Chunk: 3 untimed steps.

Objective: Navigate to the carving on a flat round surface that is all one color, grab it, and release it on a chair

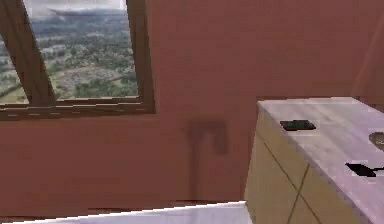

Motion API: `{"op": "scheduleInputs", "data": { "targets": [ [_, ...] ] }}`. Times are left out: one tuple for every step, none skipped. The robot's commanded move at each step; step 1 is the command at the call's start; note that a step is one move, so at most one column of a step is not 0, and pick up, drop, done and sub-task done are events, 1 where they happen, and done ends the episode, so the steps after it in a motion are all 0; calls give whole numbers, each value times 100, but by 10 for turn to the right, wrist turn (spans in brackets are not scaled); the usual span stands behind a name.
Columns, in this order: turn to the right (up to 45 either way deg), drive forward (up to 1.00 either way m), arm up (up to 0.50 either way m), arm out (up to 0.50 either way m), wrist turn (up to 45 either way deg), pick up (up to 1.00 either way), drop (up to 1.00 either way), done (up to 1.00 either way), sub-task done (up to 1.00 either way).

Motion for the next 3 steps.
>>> {"op": "scheduleInputs", "data": {
  "targets": [
    [-300, 0, 0, 0, 0, 0, 0, 0, 0],
    [330, 0, 0, 0, 0, 0, 0, 0, 0],
    [0, 80, 0, 0, 0, 0, 0, 0, 0]
  ]
}}
